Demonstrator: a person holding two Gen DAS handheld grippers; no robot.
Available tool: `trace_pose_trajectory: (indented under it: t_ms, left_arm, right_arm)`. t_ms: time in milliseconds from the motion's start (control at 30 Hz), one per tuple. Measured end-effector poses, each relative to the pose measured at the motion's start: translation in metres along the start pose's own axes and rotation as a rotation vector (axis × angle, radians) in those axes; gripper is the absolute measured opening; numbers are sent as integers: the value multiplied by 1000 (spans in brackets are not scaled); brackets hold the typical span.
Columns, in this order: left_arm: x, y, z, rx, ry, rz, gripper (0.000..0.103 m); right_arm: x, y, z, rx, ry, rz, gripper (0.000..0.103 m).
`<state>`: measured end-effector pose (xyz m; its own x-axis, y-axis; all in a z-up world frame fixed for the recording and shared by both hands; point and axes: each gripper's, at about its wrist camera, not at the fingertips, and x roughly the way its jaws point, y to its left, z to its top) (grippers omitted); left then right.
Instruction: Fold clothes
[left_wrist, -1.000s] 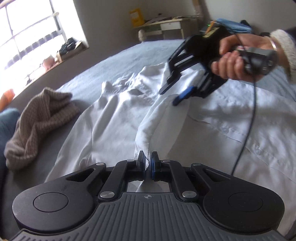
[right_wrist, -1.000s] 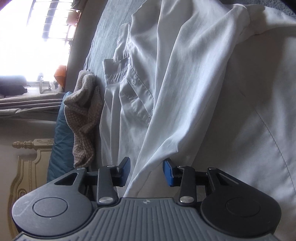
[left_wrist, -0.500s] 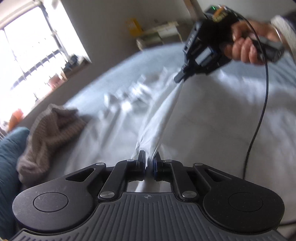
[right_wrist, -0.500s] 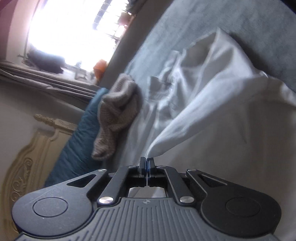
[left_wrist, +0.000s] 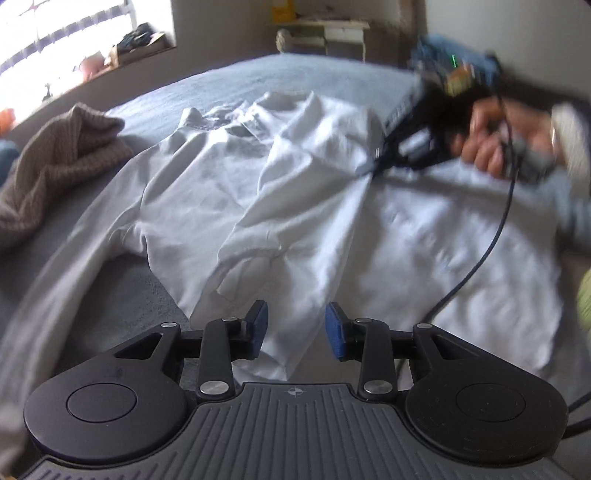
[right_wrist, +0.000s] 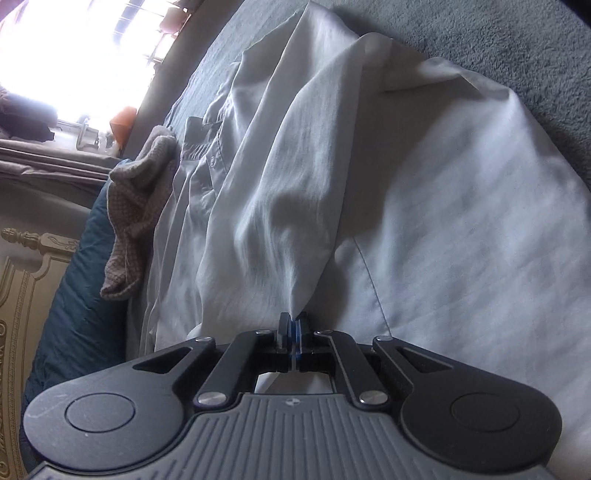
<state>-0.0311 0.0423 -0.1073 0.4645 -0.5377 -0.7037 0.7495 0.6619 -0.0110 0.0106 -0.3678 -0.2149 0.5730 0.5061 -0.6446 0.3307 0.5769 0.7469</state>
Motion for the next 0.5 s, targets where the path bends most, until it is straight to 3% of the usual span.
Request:
trace_pose_trajectory:
  t_ms: [133,200,300,333,400,500]
  left_arm:
    - [-6,14,12,-41,-68,84,39]
    - [3,11,15,23,-65,163,40]
    - [28,2,11,116,-29,215,40]
    - [34,0,8,130,-14,210,39]
    - [40,-2,1,133,14,175,20]
    - [39,-2,-11,120,53,124,20]
  right_arm:
    - [-2,3,-3,-18,-3,-9,6]
    - [-1,4,-3,-18,-4,-11,6]
    - [0,5,-2,-20,-7,-15,6]
    - [0,5,-2,-25,-11,-18,6]
    - [-2,8,-3,-45,-16,-30,8]
    - [-10,12,-6,-99,-23,-60,17]
